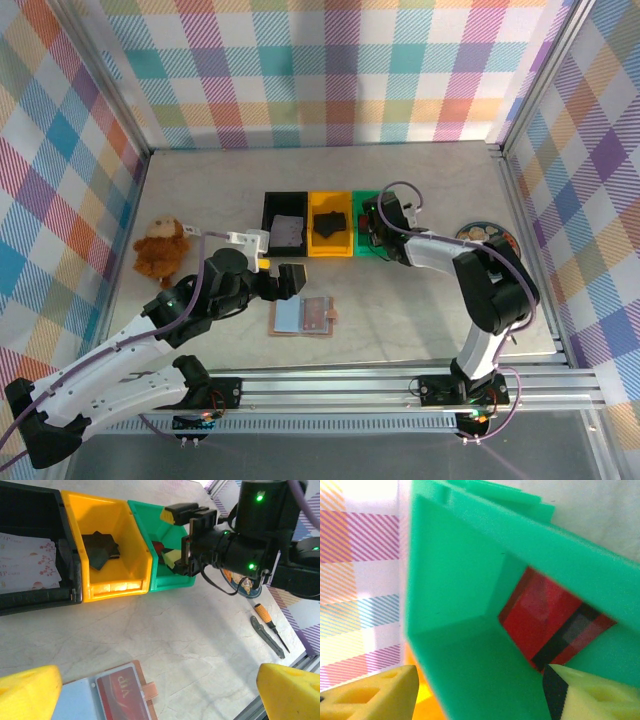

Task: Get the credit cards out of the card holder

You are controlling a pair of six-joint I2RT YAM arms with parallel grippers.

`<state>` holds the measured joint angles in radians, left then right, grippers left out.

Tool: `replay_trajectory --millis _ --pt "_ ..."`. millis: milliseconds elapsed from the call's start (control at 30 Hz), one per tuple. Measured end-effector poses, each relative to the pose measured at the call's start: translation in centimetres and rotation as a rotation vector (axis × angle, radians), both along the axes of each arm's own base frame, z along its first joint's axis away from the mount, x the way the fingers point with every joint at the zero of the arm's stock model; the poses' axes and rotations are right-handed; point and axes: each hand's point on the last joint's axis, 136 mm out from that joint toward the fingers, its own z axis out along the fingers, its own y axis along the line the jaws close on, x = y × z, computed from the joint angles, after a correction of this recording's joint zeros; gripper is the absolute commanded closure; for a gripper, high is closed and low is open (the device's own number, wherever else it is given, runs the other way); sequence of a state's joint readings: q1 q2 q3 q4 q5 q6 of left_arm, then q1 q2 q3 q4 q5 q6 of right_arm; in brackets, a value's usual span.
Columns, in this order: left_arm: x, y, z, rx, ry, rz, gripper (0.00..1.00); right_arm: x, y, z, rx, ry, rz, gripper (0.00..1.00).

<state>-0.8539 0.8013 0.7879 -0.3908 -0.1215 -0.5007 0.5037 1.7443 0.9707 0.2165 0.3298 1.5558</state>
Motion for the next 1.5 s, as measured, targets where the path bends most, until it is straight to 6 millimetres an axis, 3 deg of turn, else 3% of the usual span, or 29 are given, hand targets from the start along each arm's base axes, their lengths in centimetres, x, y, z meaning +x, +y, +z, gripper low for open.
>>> replay_trajectory --millis 300,433,533,633,833,967,1100,1267,1500 --pt "0.1 0.5 -1.2 0.009 0.061 0.05 0.0 -0.3 1.2 8.0 -0.092 -0.087 0.171 0.27" --pt "-0.2 1.0 -2.9 0.02 0.129 0.088 0.0 -2.9 1.5 11.9 -0.133 -0.114 0.308 0.28" --pt "-0.6 1.7 -4.8 0.037 0.192 0.123 0.0 -5.8 2.0 13.2 -0.154 -0.123 0.45 0.29" --pt "-1.1 2.2 -6.6 0.053 0.253 0.154 0.0 -9.4 3.1 11.9 -0.148 -0.1 0.611 0.3" --pt "-2.0 3.3 -9.2 0.088 0.367 0.224 0.02 -19.4 6.4 4.2 -0.153 0.066 0.969 0.32" --pt "-2.5 3.6 -10.8 0.096 0.431 0.254 0.03 -24.0 8.3 3.6 -0.185 0.028 1.143 0.44" --pt "-3.1 3.9 -12.7 0.098 0.479 0.276 0.04 -25.5 9.1 2.9 -0.179 0.003 1.2 0.44" --pt "-3.1 3.9 -13.1 0.083 0.497 0.294 0.04 -26.7 10.7 1.3 -0.186 0.021 1.247 0.44" --pt "-3.2 4.2 -14.1 0.065 0.52 0.331 0.04 -27.7 12.4 -2.9 -0.215 0.13 1.272 0.45"
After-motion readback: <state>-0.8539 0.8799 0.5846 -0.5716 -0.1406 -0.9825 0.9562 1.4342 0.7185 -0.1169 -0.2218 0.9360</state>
